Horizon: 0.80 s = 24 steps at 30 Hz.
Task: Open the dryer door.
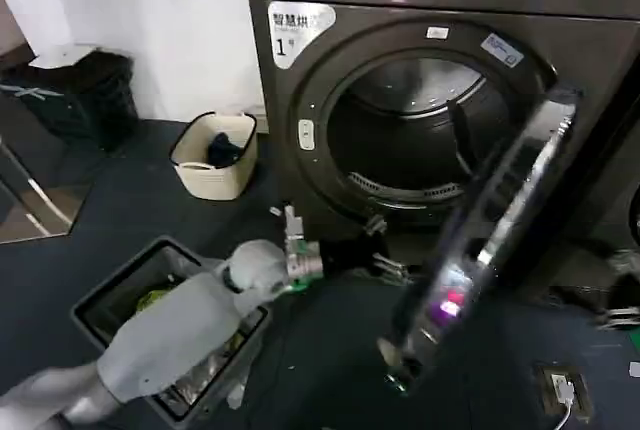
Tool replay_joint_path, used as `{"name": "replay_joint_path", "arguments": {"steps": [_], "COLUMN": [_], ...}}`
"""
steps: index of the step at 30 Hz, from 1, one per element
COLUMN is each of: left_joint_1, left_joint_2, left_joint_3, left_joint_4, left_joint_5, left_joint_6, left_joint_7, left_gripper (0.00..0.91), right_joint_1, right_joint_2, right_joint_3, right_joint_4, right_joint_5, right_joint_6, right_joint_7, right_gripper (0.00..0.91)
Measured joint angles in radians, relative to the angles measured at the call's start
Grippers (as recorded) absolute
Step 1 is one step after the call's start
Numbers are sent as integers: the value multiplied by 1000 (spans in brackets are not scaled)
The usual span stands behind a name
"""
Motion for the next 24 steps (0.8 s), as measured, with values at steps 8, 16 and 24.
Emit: {"name": "replay_joint_path", "arguments": {"steps": [8,16,24], "left_joint_1": [-44,-94,-149], "left_joint_2": [-55,-127,-229], "left_joint_3": [79,146,215], "left_joint_4": [0,36,95], "left_joint_5": [21,24,23], "left_joint_6": [-4,4,2], "left_joint_7": [-32,-63,-85], "left_gripper": [907,907,907], "right_joint_1": [-75,-133,-172], "right_joint_2": [67,62,54], "right_joint_3": [226,379,492], "right_joint_4": [47,99,33], "right_joint_5": [42,-42,-239], "right_joint_6": [-10,-82,-81], "right_joint_7": [309,689,1027], "right_gripper": [907,907,907]}}
